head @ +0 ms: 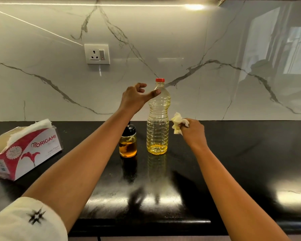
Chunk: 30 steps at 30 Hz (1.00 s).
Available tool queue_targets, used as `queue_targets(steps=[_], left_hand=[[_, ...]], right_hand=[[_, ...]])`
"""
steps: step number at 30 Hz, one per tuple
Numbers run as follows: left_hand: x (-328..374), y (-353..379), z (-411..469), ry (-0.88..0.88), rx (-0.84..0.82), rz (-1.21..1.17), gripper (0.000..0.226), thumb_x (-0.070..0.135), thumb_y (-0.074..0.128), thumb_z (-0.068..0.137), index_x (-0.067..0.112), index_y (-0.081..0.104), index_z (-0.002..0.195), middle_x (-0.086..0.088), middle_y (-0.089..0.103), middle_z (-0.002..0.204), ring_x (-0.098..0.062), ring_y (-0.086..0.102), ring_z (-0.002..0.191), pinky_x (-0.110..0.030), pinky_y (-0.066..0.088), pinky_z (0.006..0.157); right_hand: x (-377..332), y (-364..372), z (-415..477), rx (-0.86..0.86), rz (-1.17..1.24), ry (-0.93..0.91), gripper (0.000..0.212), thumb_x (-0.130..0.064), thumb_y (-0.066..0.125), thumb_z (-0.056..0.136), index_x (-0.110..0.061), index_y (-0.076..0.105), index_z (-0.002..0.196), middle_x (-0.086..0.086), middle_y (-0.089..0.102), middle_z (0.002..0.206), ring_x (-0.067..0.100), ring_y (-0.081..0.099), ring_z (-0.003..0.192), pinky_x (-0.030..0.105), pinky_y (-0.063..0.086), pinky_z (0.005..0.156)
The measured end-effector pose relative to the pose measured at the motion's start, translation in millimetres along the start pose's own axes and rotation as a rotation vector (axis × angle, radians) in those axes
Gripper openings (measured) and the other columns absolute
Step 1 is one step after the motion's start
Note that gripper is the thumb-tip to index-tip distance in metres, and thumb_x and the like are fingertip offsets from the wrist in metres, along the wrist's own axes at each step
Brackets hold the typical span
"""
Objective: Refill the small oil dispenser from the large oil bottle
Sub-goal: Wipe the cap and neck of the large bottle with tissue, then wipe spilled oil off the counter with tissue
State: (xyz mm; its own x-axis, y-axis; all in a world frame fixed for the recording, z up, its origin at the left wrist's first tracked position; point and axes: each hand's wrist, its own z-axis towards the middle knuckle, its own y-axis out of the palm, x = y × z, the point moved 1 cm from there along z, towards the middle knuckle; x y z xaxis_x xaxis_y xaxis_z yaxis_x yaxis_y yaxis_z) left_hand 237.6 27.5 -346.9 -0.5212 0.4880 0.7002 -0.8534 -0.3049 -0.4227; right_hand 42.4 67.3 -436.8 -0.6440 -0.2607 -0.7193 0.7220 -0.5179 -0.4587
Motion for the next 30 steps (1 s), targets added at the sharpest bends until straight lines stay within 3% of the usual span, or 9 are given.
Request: queue_targets(steps=[3,7,11,14,17,20,23,26,30], left_hand=[[-12.2,-20.9,-35.0,0.096,0.168,-0.088,0.054,0.053,0.066,0.082,0.019,0.057,0.123,0.001,0.063,0.114,-0.006,0.063,0.097,-0.028,0.057,0.08],[-64.8,-37.0,-98.0,0.085,0.316,-0.062,0.02,0.03,0.063,0.09,0.023,0.063,0.108,0.007,0.064,0.102,0.005,0.058,0.086,-0.008,0.044,0.073],[-117.1,-45.7,-110.1,-0.124,0.364,0.042,0.018,0.022,0.063,0.089,0.022,0.064,0.107,0.0,0.066,0.106,-0.011,0.06,0.089,-0.025,0.05,0.08],[-125.9,-50.9,-109.6,-0.15,0.36,0.065,0.018,0.023,0.062,0.089,0.022,0.064,0.107,-0.001,0.065,0.106,-0.013,0.06,0.09,-0.023,0.047,0.076],[-132.4,-49.5,-114.6,-0.199,0.261,0.18,0.019,0.028,0.062,0.088,0.025,0.065,0.106,-0.003,0.063,0.108,-0.018,0.059,0.095,-0.033,0.049,0.081],[-142.1,-50.2,-127.2,-0.279,0.092,0.328,0.023,0.033,0.062,0.088,0.028,0.063,0.111,-0.004,0.058,0.118,-0.025,0.054,0.109,-0.042,0.047,0.091],[-146.2,-59.7,-136.0,-0.326,0.072,0.414,0.024,0.032,0.061,0.088,0.029,0.063,0.112,-0.006,0.057,0.124,-0.029,0.052,0.113,-0.045,0.045,0.095],[-142.3,-74.3,-141.2,-0.339,0.104,0.491,0.027,0.027,0.058,0.09,0.027,0.061,0.117,-0.008,0.055,0.128,-0.03,0.05,0.118,-0.048,0.044,0.096],[-151.1,-109.8,-156.3,-0.306,0.104,0.661,0.029,0.025,0.056,0.092,0.023,0.06,0.12,-0.01,0.055,0.126,-0.031,0.048,0.119,-0.049,0.043,0.094]], right_hand=[[12.2,-14.8,-23.6,-0.068,-0.442,-0.034,0.016,-0.012,0.048,0.093,-0.009,0.064,0.091,0.006,0.065,0.081,0.021,0.062,0.073,0.031,0.042,0.059],[3.9,5.3,-72.7,-0.45,-0.878,-0.089,0.023,-0.02,0.047,0.095,-0.01,0.063,0.109,0.011,0.064,0.11,0.029,0.062,0.102,0.034,0.047,0.078],[-50.6,71.1,-141.1,-0.71,-0.544,-0.266,0.043,-0.034,0.041,0.094,-0.002,0.054,0.12,0.016,0.054,0.127,0.033,0.048,0.122,0.039,0.042,0.099],[-68.4,70.0,-167.7,-0.883,-0.484,-0.365,0.066,-0.05,0.031,0.097,-0.003,0.032,0.143,0.015,0.026,0.152,0.029,0.018,0.143,0.037,0.016,0.116],[-16.8,27.5,-135.2,-0.722,-0.564,-0.124,0.062,-0.054,0.033,0.095,-0.014,0.04,0.141,0.01,0.03,0.152,0.023,0.022,0.142,0.034,0.018,0.115],[15.0,5.2,-107.7,-0.591,-0.78,0.142,0.088,-0.069,0.02,0.089,-0.002,0.025,0.146,0.018,0.019,0.155,0.028,0.012,0.145,0.04,0.012,0.118],[-35.9,49.3,-133.0,-0.691,-0.648,-0.091,0.079,-0.066,0.023,0.091,-0.007,0.035,0.144,0.015,0.024,0.154,0.026,0.013,0.144,0.037,0.005,0.118],[-100.3,85.5,-188.0,-0.906,-0.472,-0.401,0.075,-0.058,0.026,0.095,-0.007,0.017,0.149,0.013,0.007,0.158,0.022,0.0,0.146,0.032,-0.004,0.116],[-68.5,65.6,-167.1,-0.875,-0.466,-0.295,0.075,-0.06,0.029,0.094,-0.012,0.016,0.149,0.006,0.008,0.159,0.016,0.002,0.146,0.033,0.003,0.116]])
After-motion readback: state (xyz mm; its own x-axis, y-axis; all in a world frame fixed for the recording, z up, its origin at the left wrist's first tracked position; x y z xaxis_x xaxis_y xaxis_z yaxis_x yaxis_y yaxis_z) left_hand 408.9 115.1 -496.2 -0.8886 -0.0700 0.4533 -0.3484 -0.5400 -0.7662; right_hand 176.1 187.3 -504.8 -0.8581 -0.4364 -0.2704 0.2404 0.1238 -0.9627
